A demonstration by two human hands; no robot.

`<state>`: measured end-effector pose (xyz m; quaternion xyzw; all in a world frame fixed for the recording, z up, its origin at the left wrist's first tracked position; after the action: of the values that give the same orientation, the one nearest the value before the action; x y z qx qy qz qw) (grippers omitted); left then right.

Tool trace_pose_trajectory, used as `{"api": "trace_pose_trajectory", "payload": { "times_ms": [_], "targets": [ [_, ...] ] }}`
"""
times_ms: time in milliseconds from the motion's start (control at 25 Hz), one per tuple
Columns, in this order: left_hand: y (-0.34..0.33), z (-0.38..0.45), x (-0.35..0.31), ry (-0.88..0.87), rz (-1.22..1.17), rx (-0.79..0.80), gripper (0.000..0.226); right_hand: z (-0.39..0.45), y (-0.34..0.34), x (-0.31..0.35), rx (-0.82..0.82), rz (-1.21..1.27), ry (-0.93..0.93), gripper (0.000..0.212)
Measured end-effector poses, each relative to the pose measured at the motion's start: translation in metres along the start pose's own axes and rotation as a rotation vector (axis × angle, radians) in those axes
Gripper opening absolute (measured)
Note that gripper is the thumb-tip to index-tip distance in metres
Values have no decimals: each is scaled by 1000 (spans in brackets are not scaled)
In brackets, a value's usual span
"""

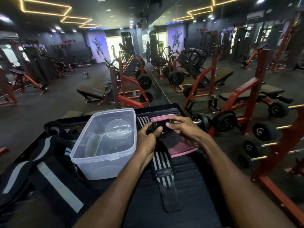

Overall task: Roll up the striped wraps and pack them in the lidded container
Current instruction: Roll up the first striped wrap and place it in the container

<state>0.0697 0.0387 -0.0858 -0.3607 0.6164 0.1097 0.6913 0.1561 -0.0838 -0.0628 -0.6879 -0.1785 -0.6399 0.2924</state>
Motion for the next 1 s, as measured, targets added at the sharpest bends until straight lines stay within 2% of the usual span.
{"api": "trace_pose_trajectory", "payload": {
  "times_ms": [40, 160, 240, 360, 480, 640, 760, 840, 920, 1000],
  "targets": [
    [0, 0, 0, -19, 33, -6, 30, 0, 0, 0, -2, 6, -16, 11],
    [-2, -3, -1, -28, 77, 4, 31, -1, 2, 4, -60, 4, 53, 18],
    [-4, -3, 0, 38, 25, 56, 20, -3, 4, 5, -72, 6, 92, 12],
    [-4, -3, 3, 137, -20, 74, 32, -2, 3, 2, -29, -69, 137, 23],
    [-1, -4, -1, 21, 110, -21, 8, -1, 2, 0, -31, -80, 94, 32],
    [1, -2, -8, -133, 207, -26, 26, -5, -3, 2, 51, 57, -5, 18],
    [1, -3, -11, -214, 283, 3, 32, -4, -1, 2, 25, 9, 64, 22],
    [0, -3, -11, -172, 257, 6, 24, -4, 1, 2, -12, -4, 109, 29],
    [-2, -6, -11, -44, 134, 25, 10, -5, 2, 4, -18, 0, 141, 35],
    [-3, -7, -10, 1, 127, 15, 9, -7, 1, 7, -3, -17, 156, 39]
  ]
}}
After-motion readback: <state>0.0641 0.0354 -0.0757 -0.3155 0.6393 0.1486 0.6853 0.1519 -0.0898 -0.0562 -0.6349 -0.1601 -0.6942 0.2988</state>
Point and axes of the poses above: each hand's wrist, its own z-axis towards the middle knuckle, its own y-axis out of the back of the hand, x = y × z, the point moved 3 cm from there along z, towards the middle knuckle, and after that the axes turned 4 degrees about -x, right-handed, at the moved point
